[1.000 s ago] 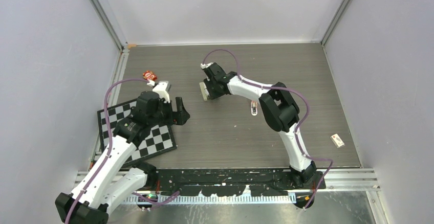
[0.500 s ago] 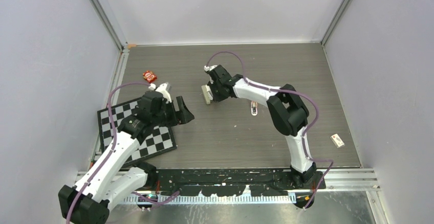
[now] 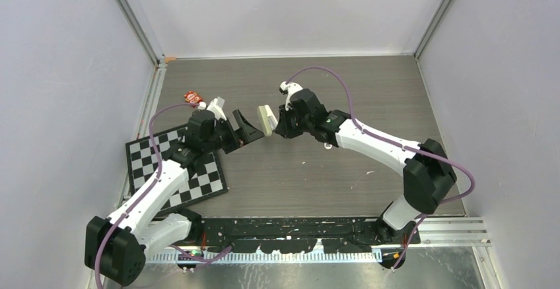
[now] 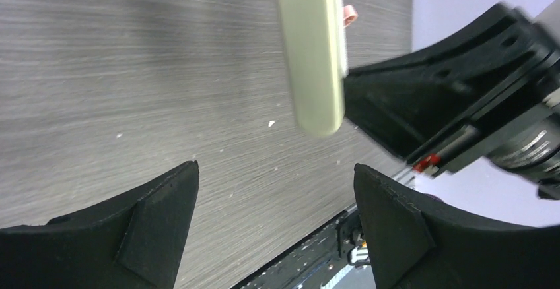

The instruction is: Load the staples into the stapler

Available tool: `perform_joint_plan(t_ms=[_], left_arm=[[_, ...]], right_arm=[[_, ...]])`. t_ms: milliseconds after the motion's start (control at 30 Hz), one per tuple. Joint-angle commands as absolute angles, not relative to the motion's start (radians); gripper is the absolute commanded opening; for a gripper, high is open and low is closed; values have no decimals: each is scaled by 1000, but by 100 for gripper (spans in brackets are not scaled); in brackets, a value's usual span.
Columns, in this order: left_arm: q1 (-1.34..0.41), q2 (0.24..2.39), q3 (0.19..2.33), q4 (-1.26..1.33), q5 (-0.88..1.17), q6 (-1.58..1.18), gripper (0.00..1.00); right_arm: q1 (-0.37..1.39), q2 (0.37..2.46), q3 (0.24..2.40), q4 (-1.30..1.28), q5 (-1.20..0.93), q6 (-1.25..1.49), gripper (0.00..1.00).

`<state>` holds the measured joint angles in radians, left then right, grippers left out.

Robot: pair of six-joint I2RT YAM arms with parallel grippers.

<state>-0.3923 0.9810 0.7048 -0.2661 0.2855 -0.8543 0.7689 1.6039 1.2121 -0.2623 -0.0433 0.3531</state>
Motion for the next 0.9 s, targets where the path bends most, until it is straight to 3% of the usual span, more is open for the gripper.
perform_joint_plan(t_ms=[0,400,500,667,800,867], left_arm=[[-388,1021,710,-35,393,-903,89],[-388,1134,706,-5,389,-970,68],[-388,1136,704,29,399,-986,57],[-388,1134,709,25,421,-998,25],[-388,1125,712,14,444,-998,1],[-388,1117,710,14,457,-994,0]], right_arm=[[813,1524,1175,-192,-35,400,1],[886,1477,1148,-164,44,435,0],[887,1477,1141,-161,55,429,1],[889,1475,1126,-155,61,414,1],[889,1474,1111,-156,84,399,7],[889,1470,1095,-145,93,394,11]])
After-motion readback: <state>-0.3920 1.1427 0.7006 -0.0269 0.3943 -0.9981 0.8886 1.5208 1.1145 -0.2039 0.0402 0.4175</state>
